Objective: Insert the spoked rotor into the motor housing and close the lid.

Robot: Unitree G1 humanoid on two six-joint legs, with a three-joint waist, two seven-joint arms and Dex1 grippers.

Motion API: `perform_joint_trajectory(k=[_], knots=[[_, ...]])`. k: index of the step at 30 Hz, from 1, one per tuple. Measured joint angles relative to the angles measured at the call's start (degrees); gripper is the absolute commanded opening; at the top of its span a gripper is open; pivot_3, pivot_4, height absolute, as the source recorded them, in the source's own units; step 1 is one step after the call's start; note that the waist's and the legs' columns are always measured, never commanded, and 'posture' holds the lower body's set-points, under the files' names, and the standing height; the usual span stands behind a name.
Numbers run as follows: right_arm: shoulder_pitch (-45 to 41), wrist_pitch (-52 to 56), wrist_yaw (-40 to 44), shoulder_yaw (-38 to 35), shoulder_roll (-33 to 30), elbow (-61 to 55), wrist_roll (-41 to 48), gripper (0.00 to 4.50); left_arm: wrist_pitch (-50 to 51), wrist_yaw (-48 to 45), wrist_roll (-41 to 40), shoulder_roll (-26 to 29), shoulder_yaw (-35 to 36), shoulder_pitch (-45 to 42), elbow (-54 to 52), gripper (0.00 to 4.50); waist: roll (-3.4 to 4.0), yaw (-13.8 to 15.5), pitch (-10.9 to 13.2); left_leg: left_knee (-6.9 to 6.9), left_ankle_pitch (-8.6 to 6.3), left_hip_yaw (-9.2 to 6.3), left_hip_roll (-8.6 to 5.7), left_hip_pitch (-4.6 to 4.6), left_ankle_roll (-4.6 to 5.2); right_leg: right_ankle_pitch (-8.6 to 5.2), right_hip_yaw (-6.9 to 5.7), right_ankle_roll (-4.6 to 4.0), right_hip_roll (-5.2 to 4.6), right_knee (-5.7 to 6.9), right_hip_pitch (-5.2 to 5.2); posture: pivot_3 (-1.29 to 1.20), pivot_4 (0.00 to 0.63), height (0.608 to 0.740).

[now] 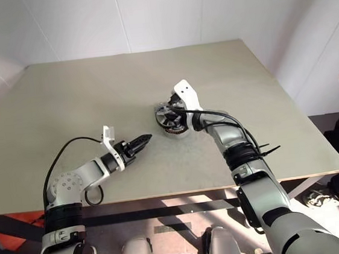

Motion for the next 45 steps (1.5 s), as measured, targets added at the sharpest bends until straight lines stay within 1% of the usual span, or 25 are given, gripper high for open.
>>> perform_joint_trajectory(k=[5,8,10,11,21,26,29,36,45], knots=[[0.6,0.0,0.0,0.0,0.0,0.0,-0.1,1.58,0.0,0.0,0.0,0.1,0.0,0.0,0.0,2.34,0.0,0.0,0.0,0.0,0.0,0.0,0.0,0.0,0.0,0.0,0.0,0.0,0.0,0.0,0.0,0.0,0.0,0.74],[0.6,0.0,-0.1,0.0,0.0,0.0,-0.1,0.96,0.0,0.0,0.0,0.2,0.0,0.0,0.0,2.34,0.0,0.0,0.0,0.0,0.0,0.0,0.0,0.01,0.0,0.0,0.0,0.0,0.0,0.0,0.0,0.0,0.0,0.74],[0.6,-0.2,-0.1,-0.1,0.0,0.0,-0.1,0.37,0.0,0.0,0.0,0.3,0.0,0.0,0.0,2.34,0.0,0.0,0.0,0.0,0.0,0.0,0.0,0.01,0.0,0.0,0.01,0.0,0.0,0.01,0.01,0.0,0.0,0.74],[0.6,-0.3,-0.1,-0.1,0.0,0.0,-0.1,0.29,0.0,0.0,0.0,0.3,0.0,0.0,0.0,2.34,0.0,0.0,0.0,0.01,0.0,0.0,0.0,0.01,0.0,0.0,0.01,0.0,0.0,0.02,0.01,0.0,0.0,0.74],[1.2,0.4,0.1,-0.1,-0.9,-1.8,0.0,0.29,0.0,0.0,0.1,0.4,0.0,-0.1,0.1,2.34,0.0,0.1,0.0,0.01,0.0,0.0,0.0,-0.02,0.01,0.0,0.0,0.0,-0.01,0.0,0.0,0.0,0.0,0.74],[2.2,4.9,1.6,-1.4,-4.9,-10.5,1.0,0.29,0.0,0.0,0.2,0.3,-0.1,-0.1,0.3,2.34,0.0,0.1,0.0,0.01,0.0,0.0,0.0,-0.02,0.01,0.0,0.0,0.0,0.01,-0.01,0.0,0.0,0.0,0.74],[3.2,7.0,2.2,-1.8,-6.2,-15.1,1.5,0.29,-0.1,-0.1,0.3,0.2,-0.3,-0.1,0.3,2.34,-0.01,0.1,0.0,0.01,0.0,0.0,0.0,0.02,0.0,0.0,0.01,0.0,0.01,0.0,0.01,0.0,0.0,0.74],[6.4,10.6,2.5,-1.2,-6.3,-17.5,1.9,0.29,-0.2,-0.1,0.3,0.0,-0.6,-0.1,0.6,2.34,-0.01,0.1,0.0,0.04,0.01,0.0,0.0,0.0,-0.01,0.0,0.01,0.01,0.01,0.01,0.0,0.0,0.0,0.74],[6.8,10.9,2.2,0.0,-5.4,-18.7,1.9,0.29,-0.2,-0.1,0.3,0.1,-0.6,-0.1,0.7,2.34,-0.01,0.1,0.0,0.03,0.0,0.0,0.0,-0.01,0.0,0.0,0.01,0.01,0.0,0.0,0.0,0.0,0.0,0.74]])
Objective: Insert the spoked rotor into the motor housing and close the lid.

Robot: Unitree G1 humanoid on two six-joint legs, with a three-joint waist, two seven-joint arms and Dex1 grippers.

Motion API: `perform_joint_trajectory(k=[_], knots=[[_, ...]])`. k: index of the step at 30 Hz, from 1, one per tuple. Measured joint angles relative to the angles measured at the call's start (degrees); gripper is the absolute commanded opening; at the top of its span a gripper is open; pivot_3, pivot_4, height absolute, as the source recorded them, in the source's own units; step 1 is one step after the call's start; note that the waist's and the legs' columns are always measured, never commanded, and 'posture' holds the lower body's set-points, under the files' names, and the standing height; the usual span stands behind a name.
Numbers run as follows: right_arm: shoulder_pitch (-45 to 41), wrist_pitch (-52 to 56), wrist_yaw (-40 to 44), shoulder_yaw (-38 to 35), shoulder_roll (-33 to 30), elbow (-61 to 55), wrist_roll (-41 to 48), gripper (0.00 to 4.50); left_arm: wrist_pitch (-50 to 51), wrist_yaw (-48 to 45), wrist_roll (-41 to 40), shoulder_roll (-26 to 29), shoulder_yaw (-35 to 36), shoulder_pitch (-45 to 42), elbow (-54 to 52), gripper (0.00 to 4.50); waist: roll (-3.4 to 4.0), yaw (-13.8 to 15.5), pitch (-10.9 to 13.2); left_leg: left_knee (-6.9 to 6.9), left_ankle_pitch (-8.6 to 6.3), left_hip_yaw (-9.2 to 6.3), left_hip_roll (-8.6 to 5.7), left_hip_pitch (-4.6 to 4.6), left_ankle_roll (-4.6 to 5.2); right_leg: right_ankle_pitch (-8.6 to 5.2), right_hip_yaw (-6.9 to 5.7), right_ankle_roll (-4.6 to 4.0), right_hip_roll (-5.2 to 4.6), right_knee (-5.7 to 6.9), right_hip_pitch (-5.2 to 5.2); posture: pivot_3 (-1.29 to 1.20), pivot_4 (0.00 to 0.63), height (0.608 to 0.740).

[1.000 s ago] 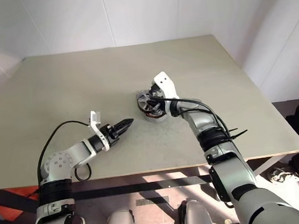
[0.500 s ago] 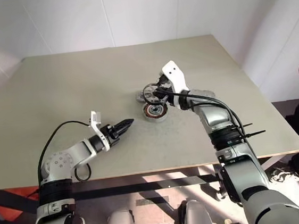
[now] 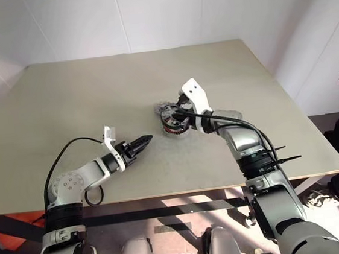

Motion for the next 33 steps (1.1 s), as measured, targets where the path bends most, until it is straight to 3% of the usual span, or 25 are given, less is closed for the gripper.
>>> perform_joint_trajectory(k=[31,32,33], knots=[[1.0,-1.7,-1.2,1.2,-0.3,3.1,-0.5,0.29,-0.5,0.0,0.0,0.0,-0.5,0.1,0.0,2.34,0.0,0.0,0.0,0.0,0.0,0.0,0.0,0.0,0.0,0.0,0.0,0.0,0.0,0.01,0.0,0.0,0.0,0.74],[0.8,-1.7,-1.3,1.2,-0.2,3.4,-0.5,1.02,-0.5,0.0,0.0,0.0,-0.5,0.1,0.0,2.34,0.0,0.0,0.0,0.0,0.0,0.0,0.0,0.0,0.0,0.0,0.0,0.0,0.0,0.01,0.01,0.0,0.0,0.74],[0.7,-1.7,-1.3,1.2,-0.1,3.8,-0.5,1.3,-0.5,0.0,0.0,0.0,-0.5,0.1,0.0,2.34,0.0,0.0,0.0,0.0,0.0,0.0,0.0,0.0,0.0,0.0,0.0,0.0,0.0,0.01,0.01,0.0,0.0,0.74]])
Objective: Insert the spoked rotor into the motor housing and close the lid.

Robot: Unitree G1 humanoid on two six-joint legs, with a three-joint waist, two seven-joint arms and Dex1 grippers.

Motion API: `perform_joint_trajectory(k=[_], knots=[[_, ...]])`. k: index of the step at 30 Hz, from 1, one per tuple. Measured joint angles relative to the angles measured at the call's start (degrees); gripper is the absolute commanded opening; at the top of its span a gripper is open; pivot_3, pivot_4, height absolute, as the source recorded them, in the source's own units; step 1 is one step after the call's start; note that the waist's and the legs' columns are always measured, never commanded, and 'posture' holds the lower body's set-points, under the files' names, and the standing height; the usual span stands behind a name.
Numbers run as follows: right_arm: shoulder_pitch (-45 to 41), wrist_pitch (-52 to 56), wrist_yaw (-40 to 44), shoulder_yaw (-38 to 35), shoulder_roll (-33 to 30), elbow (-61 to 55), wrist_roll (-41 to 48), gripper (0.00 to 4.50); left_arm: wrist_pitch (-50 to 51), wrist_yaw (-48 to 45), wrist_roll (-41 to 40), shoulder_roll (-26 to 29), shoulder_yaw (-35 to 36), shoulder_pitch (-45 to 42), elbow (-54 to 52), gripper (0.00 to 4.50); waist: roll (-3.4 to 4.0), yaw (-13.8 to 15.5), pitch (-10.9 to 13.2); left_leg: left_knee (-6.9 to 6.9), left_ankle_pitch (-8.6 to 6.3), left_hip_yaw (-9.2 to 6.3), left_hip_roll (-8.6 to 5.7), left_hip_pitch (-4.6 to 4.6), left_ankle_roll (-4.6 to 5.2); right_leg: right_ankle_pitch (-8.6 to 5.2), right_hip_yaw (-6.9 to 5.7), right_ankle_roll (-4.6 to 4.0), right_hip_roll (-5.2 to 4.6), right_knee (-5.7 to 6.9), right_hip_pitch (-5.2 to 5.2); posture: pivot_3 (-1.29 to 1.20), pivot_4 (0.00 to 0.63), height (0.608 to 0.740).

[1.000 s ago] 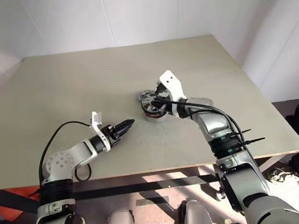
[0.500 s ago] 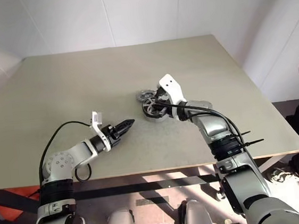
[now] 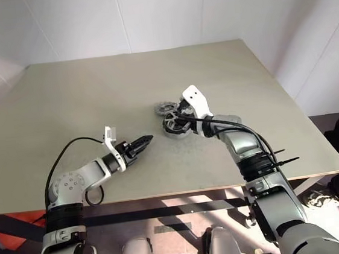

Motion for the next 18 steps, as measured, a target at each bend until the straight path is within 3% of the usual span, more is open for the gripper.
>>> perform_joint_trajectory(k=[4,12,15,18], knots=[[-0.1,-0.4,0.2,0.0,-0.1,0.7,0.0,2.61,0.0,0.0,0.0,0.0,0.0,0.3,0.0,2.34,0.0,0.0,0.0,0.0,0.0,0.0,0.0,0.0,0.0,0.0,0.0,0.0,0.0,0.0,0.0,0.0,0.0,0.74],[-1.1,-0.5,0.8,-0.9,-0.3,-1.9,0.8,2.61,-0.4,0.0,0.0,0.0,0.0,0.5,0.0,2.34,0.0,0.0,0.0,0.0,0.0,0.0,0.0,0.01,0.0,0.0,0.0,0.0,0.0,0.01,0.0,0.0,0.0,0.74],[-1.4,-0.5,-0.2,-1.2,0.4,-0.3,0.8,2.01,-0.5,0.0,0.0,0.0,0.0,0.5,0.3,2.34,0.0,0.0,0.0,0.01,0.0,0.0,0.0,0.01,0.0,0.0,0.0,0.0,0.0,0.01,0.0,0.0,0.0,0.74],[-1.9,-1.1,-1.3,-1.4,1.3,2.6,0.6,1.0,-0.5,0.0,0.1,0.0,-0.3,0.4,0.4,2.34,0.0,0.0,0.0,0.01,0.0,0.0,0.0,0.01,0.0,0.0,0.0,0.0,0.0,0.01,0.0,0.0,0.0,0.74]])
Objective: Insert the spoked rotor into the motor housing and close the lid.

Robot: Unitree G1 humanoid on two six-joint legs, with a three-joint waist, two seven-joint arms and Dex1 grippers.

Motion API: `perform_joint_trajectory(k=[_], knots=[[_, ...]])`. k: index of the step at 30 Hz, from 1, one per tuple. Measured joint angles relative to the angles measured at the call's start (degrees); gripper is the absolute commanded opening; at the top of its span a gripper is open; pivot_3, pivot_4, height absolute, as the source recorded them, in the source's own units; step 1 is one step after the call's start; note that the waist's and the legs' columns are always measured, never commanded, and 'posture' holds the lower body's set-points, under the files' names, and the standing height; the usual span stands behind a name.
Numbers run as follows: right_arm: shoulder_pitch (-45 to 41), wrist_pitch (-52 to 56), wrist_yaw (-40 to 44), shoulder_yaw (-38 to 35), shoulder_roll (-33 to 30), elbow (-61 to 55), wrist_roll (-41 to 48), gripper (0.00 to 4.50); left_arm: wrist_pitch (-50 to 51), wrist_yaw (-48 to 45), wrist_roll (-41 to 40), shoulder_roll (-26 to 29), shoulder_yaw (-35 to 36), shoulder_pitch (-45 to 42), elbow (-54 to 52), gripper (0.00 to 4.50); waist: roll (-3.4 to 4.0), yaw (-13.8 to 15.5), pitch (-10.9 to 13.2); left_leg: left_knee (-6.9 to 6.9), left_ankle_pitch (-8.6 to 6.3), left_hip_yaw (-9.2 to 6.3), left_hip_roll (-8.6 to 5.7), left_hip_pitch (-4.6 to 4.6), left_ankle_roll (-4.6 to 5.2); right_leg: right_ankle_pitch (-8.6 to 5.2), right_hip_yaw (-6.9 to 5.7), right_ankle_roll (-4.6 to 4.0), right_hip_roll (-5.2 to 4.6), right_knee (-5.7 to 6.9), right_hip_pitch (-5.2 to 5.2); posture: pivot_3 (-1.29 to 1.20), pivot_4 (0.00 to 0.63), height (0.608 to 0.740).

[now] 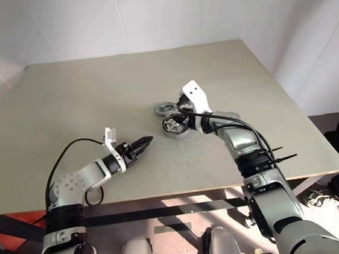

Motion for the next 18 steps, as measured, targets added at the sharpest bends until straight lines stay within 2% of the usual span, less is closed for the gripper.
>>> perform_joint_trajectory(k=[2,7,12,16,18], knots=[[-0.1,-0.3,-0.2,0.0,0.5,1.4,-0.2,0.27,0.0,0.0,0.0,0.1,0.0,0.0,0.0,2.34,0.0,0.0,0.0,0.0,0.0,0.0,0.0,-0.01,0.0,0.0,0.0,0.0,0.0,0.0,0.0,0.0,0.0,0.74],[-0.2,-3.4,-1.5,1.5,2.2,6.8,-2.2,0.27,0.0,0.0,0.1,0.5,0.0,-0.1,0.1,2.34,0.01,-0.1,-0.1,0.01,0.0,0.0,0.0,0.09,0.0,0.0,0.01,0.0,0.0,0.02,0.06,0.0,0.0,0.74],[0.4,-4.4,-1.0,1.7,1.4,5.7,-3.3,0.27,0.0,0.1,0.1,0.3,0.0,-0.1,0.1,2.34,0.0,-0.1,0.0,0.01,0.0,0.0,0.0,0.4,0.0,-0.21,0.01,0.35,0.0,-0.03,0.41,0.0,0.0,0.74],[0.7,-6.4,4.7,2.3,-3.3,-1.8,-3.4,0.27,-0.4,0.0,0.5,0.2,-0.1,-0.1,0.4,2.34,0.05,0.1,0.0,0.05,0.0,0.0,0.0,0.32,0.01,-0.13,0.01,0.22,-0.01,-0.04,0.4,0.0,0.0,0.74],[-2.0,-8.5,11.6,4.2,-8.7,-5.7,-3.5,0.27,-0.8,-0.3,1.1,-0.1,-0.5,-0.4,0.7,2.34,0.05,0.1,0.0,0.05,-0.02,-0.01,0.0,0.32,0.03,-0.03,0.0,0.06,0.0,-0.05,0.4,0.0,0.0,0.74]])
